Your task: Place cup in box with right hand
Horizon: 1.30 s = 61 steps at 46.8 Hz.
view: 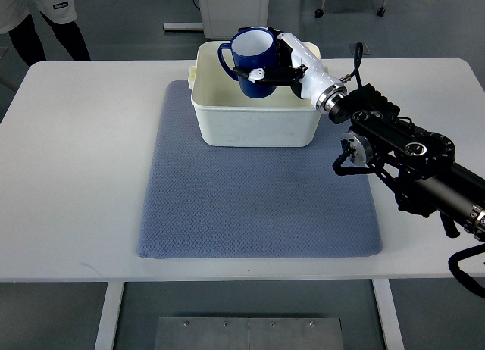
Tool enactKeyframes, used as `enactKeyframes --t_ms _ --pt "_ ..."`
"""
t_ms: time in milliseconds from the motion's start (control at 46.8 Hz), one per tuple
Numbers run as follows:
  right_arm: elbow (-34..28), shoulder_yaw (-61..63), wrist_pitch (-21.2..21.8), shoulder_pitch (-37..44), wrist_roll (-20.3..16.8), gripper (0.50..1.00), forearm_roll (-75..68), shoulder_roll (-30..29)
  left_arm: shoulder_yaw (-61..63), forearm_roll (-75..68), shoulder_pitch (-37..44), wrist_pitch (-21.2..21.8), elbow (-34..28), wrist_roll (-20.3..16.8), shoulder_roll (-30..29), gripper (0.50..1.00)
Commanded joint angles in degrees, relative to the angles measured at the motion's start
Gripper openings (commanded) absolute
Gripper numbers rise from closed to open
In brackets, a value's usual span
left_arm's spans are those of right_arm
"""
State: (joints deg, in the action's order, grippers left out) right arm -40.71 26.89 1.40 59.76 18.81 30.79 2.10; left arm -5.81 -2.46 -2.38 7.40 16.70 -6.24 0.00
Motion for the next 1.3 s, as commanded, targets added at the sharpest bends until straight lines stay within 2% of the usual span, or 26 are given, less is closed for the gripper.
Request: enactKeyframes --t_ms 0,406,620,919,1283 --pt "0.01 0.0 0.01 0.0 0.0 0.985 -0.02 0.01 0.01 0.0 0.0 -0.01 0.0 0.0 0.0 1.0" --pt "-0.34 0.17 0.1 0.62 -0.53 0.987 -0.29 1.06 0.01 0.0 0.0 0.07 0.0 0.0 0.0 1.0" --pt "-3.32 0.53 0.18 0.62 -0.62 0.989 -0.9 7.65 0.01 0.0 0.0 0.07 0.0 0.0 0.0 1.0" --pt "-10.71 0.88 0.18 -2.37 -1.14 0.995 -4.33 17.23 0.01 0.0 0.0 -0.01 0.0 0.0 0.0 1.0" --pt "-12.03 13.35 0.97 -12.03 -3.87 0.995 -4.24 20.57 0.01 0.0 0.0 -0.01 0.0 0.0 0.0 1.0"
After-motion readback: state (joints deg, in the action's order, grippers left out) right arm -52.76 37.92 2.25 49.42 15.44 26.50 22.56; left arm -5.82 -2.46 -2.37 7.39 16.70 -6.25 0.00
